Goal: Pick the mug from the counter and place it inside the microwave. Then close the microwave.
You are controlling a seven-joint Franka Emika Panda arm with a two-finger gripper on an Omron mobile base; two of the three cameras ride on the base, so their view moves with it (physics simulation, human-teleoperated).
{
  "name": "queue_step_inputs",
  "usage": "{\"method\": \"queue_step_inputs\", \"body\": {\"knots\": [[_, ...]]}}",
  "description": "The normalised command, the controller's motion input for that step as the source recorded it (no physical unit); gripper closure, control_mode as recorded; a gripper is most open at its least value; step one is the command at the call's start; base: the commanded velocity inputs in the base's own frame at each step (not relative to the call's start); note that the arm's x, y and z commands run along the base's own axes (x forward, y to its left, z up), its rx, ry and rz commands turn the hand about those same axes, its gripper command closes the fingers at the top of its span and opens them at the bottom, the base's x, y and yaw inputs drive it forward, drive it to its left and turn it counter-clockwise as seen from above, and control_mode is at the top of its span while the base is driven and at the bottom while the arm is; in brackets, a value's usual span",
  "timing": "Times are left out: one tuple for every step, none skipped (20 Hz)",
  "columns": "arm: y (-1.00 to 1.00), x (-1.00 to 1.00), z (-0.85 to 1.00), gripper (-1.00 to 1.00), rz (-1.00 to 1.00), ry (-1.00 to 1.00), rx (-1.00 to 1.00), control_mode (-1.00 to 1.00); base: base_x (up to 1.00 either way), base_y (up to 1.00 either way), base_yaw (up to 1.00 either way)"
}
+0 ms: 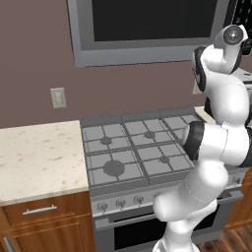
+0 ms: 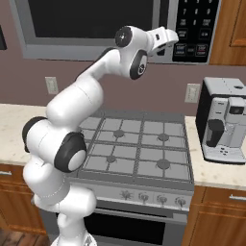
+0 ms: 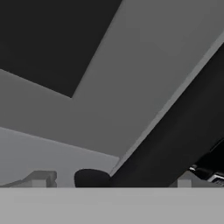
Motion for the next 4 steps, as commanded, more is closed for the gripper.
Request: {"method": "queue_step_inputs", "body": {"knots": [[0.0,0.26,0.0,-1.0,0.0,0.0,0.0,-1.0,0.0,0.0,0.0],[0.0,0.18,0.0,-1.0,0.0,0.0,0.0,-1.0,0.0,0.0,0.0],[0.0,0.09,0.0,-1.0,0.0,0.0,0.0,-1.0,0.0,0.0,0.0],[0.0,0.04,0.0,-1.0,0.0,0.0,0.0,-1.0,0.0,0.0,0.0]]}}
